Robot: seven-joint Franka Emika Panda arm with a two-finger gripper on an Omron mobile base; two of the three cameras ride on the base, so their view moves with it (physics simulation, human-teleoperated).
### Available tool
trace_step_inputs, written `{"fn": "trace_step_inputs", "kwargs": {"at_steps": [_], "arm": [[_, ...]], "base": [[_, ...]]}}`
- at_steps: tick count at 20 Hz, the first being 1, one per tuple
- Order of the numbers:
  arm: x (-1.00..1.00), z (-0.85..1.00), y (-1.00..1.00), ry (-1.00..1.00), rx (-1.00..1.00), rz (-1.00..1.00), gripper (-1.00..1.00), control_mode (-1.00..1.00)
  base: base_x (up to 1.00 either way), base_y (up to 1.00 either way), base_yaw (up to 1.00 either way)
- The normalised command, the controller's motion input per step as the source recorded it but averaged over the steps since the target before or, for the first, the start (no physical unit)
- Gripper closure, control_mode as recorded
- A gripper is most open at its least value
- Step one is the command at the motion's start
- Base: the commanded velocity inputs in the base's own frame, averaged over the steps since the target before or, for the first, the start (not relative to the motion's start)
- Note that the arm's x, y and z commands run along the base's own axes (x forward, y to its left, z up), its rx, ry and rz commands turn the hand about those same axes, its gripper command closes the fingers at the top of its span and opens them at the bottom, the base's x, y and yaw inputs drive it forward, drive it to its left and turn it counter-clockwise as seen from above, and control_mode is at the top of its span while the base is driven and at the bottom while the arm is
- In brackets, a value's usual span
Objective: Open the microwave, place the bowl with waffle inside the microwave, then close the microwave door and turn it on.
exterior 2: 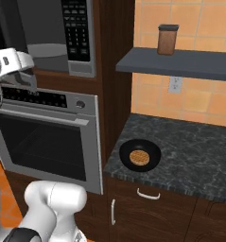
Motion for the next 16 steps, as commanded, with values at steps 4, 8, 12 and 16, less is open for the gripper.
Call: {"fn": "trace_step_inputs", "kwargs": {"at_steps": [4,8,12,16], "arm": [[-1.00,0.00,1.00,0.00,-0.23,0.15,1.00,-1.00],[-1.00,0.00,1.00,-0.03,-0.21,0.08,-1.00,-1.00],[-1.00,0.00,0.01,-0.04,-0.04,0.00,-1.00,-1.00],[-1.00,0.01,-0.84,0.00,0.17,0.00,-1.00,-1.00]], "base": [[0.00,0.00,0.00],[0.00,0.00,0.00],[0.00,0.00,0.00],[0.00,0.00,0.00]]}}
